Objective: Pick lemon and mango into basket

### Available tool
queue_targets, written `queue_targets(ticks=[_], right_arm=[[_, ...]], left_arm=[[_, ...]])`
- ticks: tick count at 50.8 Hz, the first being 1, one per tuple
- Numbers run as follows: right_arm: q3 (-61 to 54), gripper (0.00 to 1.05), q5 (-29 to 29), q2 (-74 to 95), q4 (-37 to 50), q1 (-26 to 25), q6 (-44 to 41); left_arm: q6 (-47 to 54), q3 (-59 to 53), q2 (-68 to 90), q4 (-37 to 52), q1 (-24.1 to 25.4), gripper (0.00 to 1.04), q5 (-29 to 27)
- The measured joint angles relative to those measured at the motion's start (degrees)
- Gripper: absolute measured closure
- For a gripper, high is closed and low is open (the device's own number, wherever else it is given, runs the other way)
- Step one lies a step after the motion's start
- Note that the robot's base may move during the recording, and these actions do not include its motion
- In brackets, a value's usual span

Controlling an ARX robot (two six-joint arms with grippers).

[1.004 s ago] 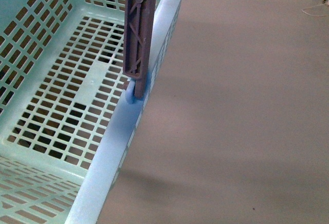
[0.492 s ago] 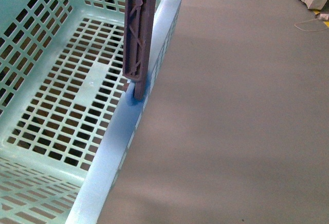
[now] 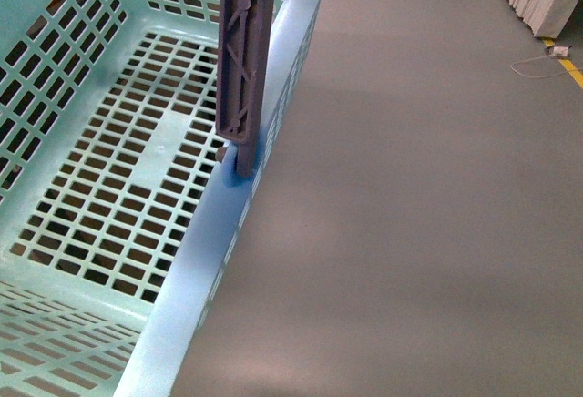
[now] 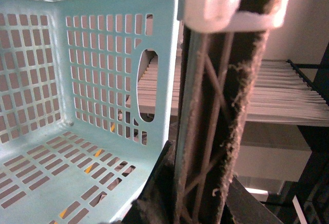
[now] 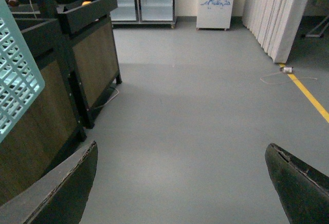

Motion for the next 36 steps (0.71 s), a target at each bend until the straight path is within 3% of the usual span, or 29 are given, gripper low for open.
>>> queue_targets(ticks=[36], right_arm=[[0.00,0.09,0.02,0.00,0.00,0.00,0.02]], left_arm=[[0.00,0.00,-0.02,0.02,0.00,0.98,0.02]])
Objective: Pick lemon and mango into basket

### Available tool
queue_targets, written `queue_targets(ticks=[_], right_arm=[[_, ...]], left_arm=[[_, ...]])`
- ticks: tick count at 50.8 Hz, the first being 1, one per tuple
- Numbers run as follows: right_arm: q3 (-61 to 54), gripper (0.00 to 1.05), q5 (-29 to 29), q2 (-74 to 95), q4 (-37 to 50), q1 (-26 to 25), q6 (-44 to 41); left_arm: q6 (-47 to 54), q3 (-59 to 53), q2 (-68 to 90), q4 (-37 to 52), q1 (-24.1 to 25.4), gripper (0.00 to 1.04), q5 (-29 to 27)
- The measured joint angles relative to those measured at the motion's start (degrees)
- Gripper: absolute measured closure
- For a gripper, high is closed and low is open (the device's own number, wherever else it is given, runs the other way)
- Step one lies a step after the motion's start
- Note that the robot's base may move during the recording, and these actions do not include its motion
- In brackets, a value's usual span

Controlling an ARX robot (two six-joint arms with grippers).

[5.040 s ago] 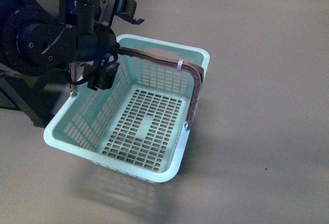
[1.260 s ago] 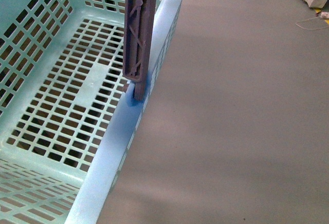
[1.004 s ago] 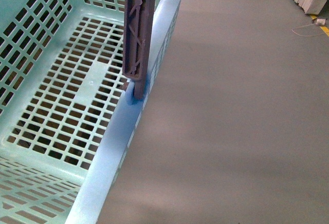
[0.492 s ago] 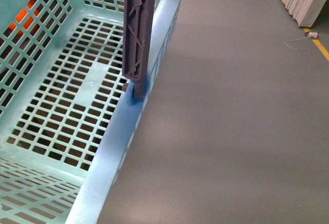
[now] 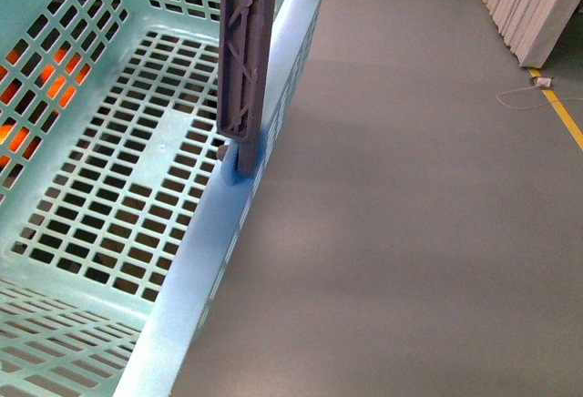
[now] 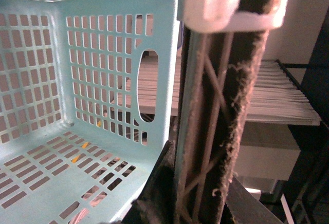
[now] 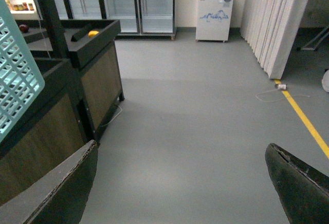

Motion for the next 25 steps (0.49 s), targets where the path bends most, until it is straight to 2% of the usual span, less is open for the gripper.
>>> queue_targets(ticks=[25], right_arm=[[0.00,0.09,0.02,-0.02,0.02,0.00,-0.02]], left_arm=[[-0.02,0.00,-0.20,0.00,-0.02,0.98,-0.02]])
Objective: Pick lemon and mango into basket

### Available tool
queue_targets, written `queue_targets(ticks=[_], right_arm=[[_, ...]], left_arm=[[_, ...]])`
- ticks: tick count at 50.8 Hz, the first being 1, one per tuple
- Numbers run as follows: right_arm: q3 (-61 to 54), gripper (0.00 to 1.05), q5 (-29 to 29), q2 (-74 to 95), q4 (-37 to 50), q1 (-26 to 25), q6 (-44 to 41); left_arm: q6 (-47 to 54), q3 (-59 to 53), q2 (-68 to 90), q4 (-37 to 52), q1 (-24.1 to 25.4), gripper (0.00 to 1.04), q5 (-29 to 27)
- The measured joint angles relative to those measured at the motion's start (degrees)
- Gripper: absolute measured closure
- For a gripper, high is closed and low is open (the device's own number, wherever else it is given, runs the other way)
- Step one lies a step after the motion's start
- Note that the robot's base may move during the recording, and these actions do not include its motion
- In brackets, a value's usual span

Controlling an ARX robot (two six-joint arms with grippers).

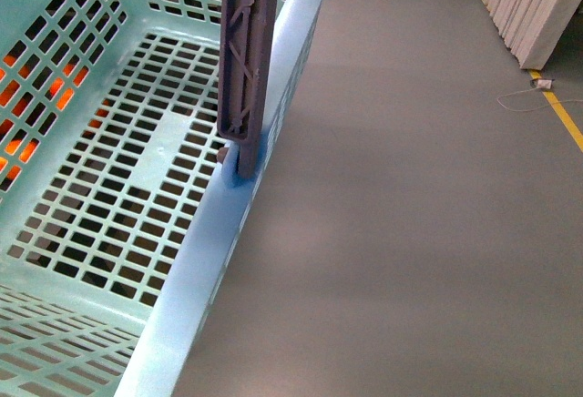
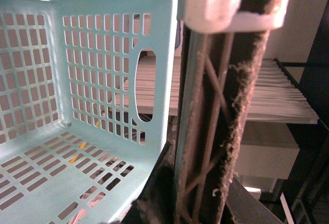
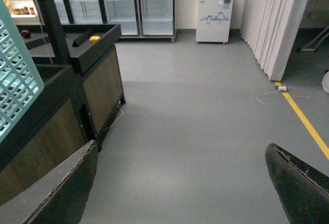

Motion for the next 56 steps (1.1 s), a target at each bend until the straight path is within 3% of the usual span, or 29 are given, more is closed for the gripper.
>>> queue_targets(ticks=[56], right_arm=[[0.00,0.09,0.02,0.04,0.00,0.00,0.00]], left_arm=[[0.00,0.00,-0.26,-0.02,-0.24,0.98,0.04]])
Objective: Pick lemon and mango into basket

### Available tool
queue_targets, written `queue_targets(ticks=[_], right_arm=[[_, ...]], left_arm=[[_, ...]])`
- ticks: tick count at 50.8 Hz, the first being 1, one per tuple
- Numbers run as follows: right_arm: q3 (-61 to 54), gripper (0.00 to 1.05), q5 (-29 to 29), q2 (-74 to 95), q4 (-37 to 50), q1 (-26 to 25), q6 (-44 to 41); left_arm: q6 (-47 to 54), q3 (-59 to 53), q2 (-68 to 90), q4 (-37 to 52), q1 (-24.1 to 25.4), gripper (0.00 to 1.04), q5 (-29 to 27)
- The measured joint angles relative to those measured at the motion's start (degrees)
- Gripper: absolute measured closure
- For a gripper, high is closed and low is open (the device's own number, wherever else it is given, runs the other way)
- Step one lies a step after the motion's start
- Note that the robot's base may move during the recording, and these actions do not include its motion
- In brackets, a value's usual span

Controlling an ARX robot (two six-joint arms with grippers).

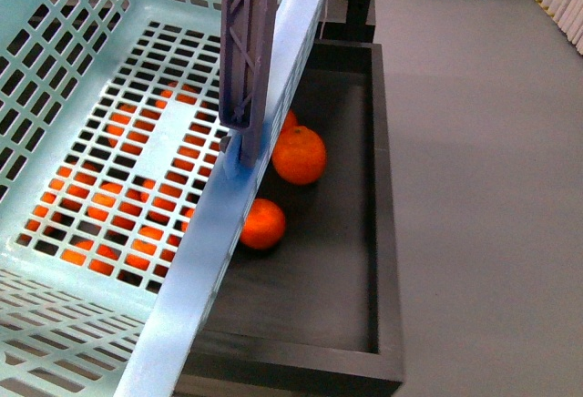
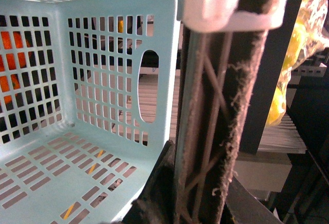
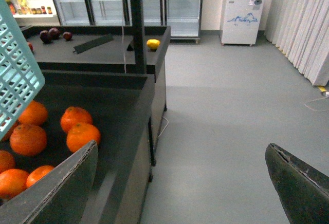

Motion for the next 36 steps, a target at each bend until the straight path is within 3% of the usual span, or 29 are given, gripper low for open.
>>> queue_targets(ticks=[36], right_arm=[[0.00,0.09,-0.09,0.00,0.00,0.00,0.00]], left_arm=[[0.02,-0.02,0.00,0.00,0.00,0.98,0.00]])
